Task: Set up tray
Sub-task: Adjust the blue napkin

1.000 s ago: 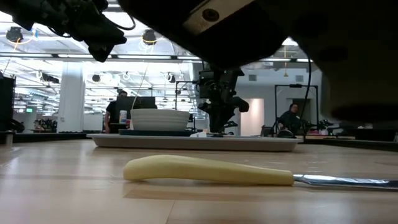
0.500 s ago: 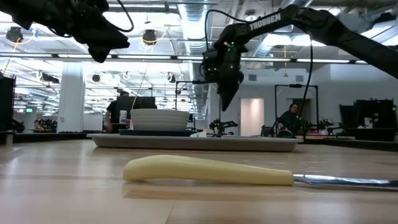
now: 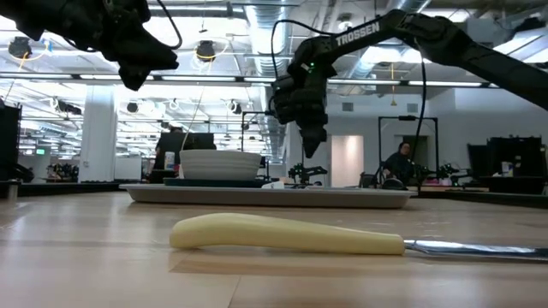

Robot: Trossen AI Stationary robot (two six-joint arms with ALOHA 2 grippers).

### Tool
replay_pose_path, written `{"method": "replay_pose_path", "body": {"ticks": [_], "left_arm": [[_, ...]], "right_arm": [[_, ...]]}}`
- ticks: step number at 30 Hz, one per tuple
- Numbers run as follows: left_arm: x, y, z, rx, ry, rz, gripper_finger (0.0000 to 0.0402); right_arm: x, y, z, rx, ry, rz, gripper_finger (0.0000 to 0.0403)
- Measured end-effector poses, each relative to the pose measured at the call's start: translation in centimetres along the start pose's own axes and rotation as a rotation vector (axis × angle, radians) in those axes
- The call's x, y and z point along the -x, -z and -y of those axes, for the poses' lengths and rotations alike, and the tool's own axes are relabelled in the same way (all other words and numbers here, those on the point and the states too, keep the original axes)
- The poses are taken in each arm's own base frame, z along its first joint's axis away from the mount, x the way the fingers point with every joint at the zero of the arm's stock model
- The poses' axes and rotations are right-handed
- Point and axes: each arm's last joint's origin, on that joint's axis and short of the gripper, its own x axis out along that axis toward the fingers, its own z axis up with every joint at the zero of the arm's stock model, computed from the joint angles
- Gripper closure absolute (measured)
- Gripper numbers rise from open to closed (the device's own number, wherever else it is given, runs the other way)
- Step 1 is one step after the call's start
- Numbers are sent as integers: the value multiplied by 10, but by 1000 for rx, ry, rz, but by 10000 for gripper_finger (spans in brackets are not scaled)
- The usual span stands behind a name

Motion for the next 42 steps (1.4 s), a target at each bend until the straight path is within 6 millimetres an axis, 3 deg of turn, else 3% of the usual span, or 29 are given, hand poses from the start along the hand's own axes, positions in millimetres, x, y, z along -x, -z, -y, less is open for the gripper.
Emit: {"method": "replay_pose_path", "body": {"ticks": [4,9,14,18,22,27,31,35,42], "left_arm": [[0,3,-1,1,-8,-32,345],[0,8,2,-6,-4,-78,345],[1,12,10,-15,-5,-92,345],[1,13,15,-30,-14,-88,345],[1,14,19,-28,-9,-88,345],[1,13,21,-25,3,-68,345],[1,11,22,-21,10,-46,345],[1,10,22,-16,12,-38,345],[1,8,23,-14,19,-17,345]], "right_arm": [[9,3,-17,-40,-16,-20,333],[41,8,-48,-23,-43,72,333],[70,23,-77,52,-102,207,333],[75,42,-95,135,-114,333,333],[47,71,-98,153,-68,420,333],[-5,99,-78,16,148,622,333],[-46,121,-62,-129,352,574,333],[-66,125,-57,-150,404,513,333],[-77,121,-59,-106,354,497,333]]}}
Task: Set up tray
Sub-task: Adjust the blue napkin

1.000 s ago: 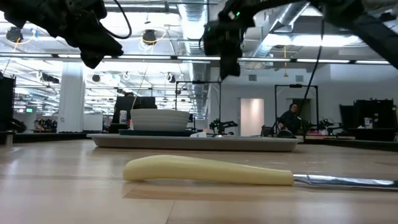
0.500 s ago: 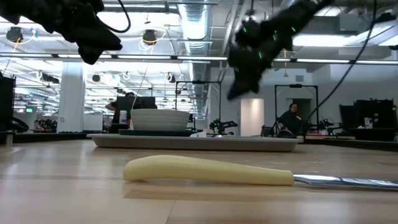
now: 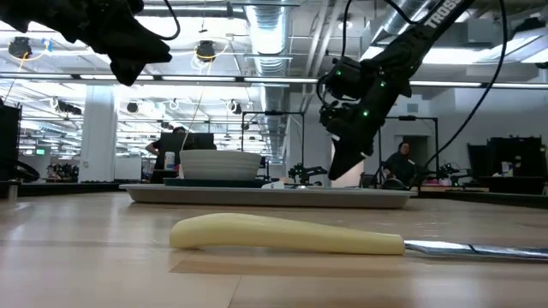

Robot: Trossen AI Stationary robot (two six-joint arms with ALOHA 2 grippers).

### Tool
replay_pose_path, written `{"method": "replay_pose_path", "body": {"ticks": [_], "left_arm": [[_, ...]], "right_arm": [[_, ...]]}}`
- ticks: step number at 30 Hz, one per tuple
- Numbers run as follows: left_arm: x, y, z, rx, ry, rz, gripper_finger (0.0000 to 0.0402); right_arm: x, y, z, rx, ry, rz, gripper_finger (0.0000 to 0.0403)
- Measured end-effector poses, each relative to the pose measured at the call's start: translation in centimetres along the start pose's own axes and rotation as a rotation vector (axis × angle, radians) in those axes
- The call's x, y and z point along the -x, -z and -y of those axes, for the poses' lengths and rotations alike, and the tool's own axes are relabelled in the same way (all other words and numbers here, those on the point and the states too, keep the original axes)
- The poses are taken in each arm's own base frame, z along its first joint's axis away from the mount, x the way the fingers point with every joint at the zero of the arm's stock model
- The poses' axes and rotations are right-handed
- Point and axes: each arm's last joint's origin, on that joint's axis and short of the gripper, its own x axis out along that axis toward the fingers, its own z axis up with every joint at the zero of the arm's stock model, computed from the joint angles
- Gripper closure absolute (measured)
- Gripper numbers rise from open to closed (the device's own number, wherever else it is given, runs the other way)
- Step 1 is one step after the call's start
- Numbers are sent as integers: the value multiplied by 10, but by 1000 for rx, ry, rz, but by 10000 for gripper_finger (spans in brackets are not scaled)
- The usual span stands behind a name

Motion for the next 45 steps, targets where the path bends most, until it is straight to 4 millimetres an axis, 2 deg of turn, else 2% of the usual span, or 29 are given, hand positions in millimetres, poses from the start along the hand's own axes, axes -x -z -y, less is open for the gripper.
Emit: {"method": "replay_pose_path", "body": {"ticks": [5,11,20,26,37,45], "left_arm": [[0,0,0,-3,0,-1,345],[0,0,0,-16,-1,-2,345],[0,0,0,-17,0,-2,345],[0,0,0,-17,0,-2,345],[0,0,0,-18,0,-2,345],[0,0,0,-17,1,-6,345]], "right_arm": [[-5,0,-11,25,-81,-1,333],[-5,-3,-24,73,-101,30,333],[-5,-2,-25,123,-101,31,333],[-10,9,-24,140,-101,23,333],[-10,5,-28,154,-146,72,333],[-44,16,-26,161,-157,11,333]]}}
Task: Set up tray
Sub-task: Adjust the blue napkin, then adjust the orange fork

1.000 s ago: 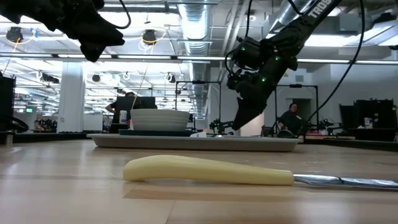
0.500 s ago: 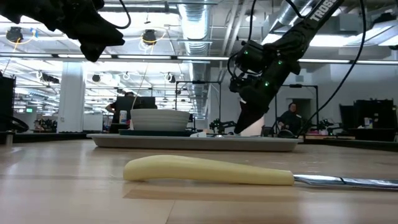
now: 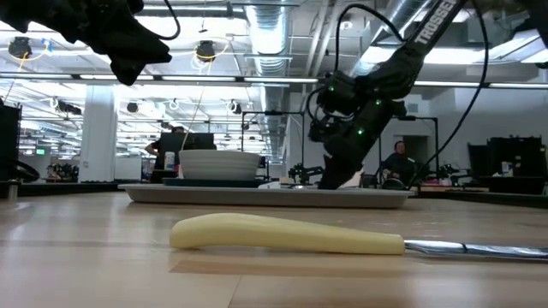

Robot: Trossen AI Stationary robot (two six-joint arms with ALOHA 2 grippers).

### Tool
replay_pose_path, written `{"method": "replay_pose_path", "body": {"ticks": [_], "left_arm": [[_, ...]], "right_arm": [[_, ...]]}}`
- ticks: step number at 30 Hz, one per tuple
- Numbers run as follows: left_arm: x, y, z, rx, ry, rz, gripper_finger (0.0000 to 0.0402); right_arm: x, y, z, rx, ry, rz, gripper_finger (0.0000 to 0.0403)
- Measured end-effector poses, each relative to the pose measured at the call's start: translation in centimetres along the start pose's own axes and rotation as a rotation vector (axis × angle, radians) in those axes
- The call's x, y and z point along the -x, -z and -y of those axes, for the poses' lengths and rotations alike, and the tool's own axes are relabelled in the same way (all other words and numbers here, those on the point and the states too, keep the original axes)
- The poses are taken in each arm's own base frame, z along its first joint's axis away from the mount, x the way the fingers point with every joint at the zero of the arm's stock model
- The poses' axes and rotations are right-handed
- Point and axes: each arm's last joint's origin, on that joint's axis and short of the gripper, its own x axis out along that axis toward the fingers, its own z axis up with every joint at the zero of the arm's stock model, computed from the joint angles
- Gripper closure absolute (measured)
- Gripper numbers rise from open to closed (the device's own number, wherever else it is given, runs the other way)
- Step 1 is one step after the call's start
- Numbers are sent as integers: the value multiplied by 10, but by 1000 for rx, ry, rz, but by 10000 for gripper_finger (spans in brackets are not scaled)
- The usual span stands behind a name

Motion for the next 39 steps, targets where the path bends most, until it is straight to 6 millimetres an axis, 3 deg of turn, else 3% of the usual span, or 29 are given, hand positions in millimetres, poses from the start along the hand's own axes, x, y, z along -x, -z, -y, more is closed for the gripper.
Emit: {"method": "replay_pose_path", "body": {"ticks": [6,17,25,39], "left_arm": [[0,0,0,0,1,-3,345],[0,0,0,-1,1,-3,345],[0,0,0,-1,1,-3,345],[0,0,0,-2,1,-4,345]], "right_arm": [[-2,0,0,0,1,1,333],[24,11,10,11,-5,-119,333],[32,14,25,34,25,-130,333],[43,3,48,29,87,-116,333]]}}
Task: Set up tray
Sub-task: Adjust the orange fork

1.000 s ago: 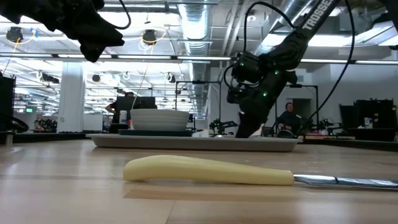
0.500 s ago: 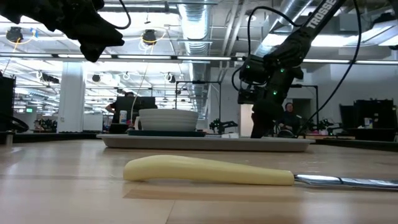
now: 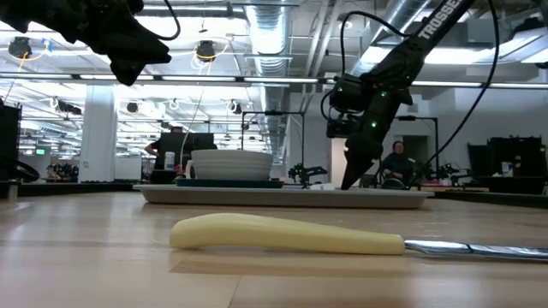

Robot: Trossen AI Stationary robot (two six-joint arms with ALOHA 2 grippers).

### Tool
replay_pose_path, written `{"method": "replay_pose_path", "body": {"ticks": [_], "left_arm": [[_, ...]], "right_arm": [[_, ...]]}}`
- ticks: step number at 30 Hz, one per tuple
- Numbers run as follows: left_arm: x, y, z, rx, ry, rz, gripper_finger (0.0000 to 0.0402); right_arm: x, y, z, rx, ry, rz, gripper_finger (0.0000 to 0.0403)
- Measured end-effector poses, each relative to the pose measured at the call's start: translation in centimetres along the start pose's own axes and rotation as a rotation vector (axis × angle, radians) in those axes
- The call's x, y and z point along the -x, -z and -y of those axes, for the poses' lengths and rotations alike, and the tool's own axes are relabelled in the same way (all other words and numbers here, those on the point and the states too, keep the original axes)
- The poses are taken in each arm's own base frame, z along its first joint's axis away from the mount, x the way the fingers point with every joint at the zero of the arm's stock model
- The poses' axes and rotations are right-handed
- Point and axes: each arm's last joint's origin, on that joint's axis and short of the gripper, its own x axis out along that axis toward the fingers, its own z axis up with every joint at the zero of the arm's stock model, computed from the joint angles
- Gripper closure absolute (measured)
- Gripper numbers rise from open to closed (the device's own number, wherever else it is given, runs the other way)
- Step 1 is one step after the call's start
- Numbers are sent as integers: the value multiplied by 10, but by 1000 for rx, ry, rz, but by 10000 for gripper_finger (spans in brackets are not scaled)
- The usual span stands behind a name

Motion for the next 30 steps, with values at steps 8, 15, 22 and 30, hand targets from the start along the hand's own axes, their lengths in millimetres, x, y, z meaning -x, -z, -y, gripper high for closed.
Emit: {"method": "replay_pose_path", "body": {"ticks": [8,15,22,30], "left_arm": [[0,0,0,-1,0,0,345],[0,0,0,-5,0,0,345],[0,0,0,-4,0,-1,345],[0,0,0,-4,6,-2,345]], "right_arm": [[4,-17,-11,-118,-16,35,333],[9,-27,-15,-328,-21,61,329],[8,-20,-16,-372,59,-29,301],[6,-25,-30,-363,52,-19,257]]}}
